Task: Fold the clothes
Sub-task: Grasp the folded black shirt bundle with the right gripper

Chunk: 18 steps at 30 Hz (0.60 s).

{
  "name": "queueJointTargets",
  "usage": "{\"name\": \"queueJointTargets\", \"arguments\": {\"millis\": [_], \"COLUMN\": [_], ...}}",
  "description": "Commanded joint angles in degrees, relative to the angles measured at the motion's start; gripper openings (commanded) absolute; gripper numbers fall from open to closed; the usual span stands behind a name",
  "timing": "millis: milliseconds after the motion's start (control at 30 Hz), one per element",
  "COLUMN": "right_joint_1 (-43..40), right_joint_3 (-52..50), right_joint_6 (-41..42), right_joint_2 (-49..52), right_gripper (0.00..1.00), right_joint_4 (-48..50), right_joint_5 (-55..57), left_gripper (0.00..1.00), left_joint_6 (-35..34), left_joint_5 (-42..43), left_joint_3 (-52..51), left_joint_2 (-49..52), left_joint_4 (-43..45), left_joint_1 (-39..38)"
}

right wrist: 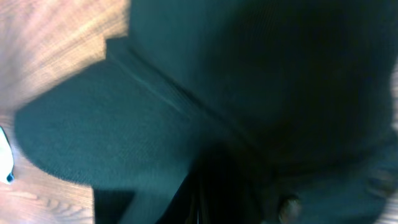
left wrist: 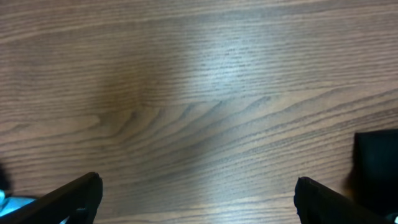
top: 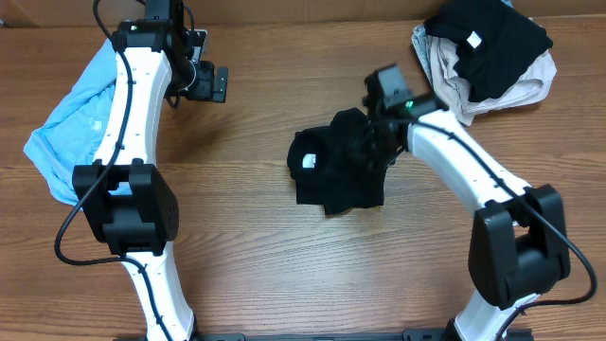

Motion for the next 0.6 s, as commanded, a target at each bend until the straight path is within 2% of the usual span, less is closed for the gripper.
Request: {"name": "queueJointTargets", "arguments": {"millis": [0, 300, 500, 567], "right_joint_1": [3.37, 6.12, 5.18, 5.16], "right_joint_3": [-4.15, -5.92, -5.31, -3.89], "right_joint_6": [4.5, 13.35, 12.22, 10.16], "right_joint_2": [-0.09, 8.52, 9.64, 9.4], "right_gripper": [0.04, 0.08, 0.1, 0.14], "right_joint_4": [5.22, 17.35, 17.66, 16.52], "right_joint_5": [-1.88, -5.95, -7.89, -7.85], "left_gripper": [1.0, 1.0, 1.0, 1.0], "left_joint_6": [-0.74, -0.76, -0.76, -0.76], "left_joint_5": [1.14, 5.6, 5.77, 5.99], "left_joint_3": [-0.24, -0.24, -0.24, -0.24], "left_joint_2": [-0.15, -0.15, -0.15, -0.15], "left_joint_4": [0.61, 2.03, 1.99, 1.95], "left_joint_1": [-0.11, -0.17, -0.17, -0.24]}}
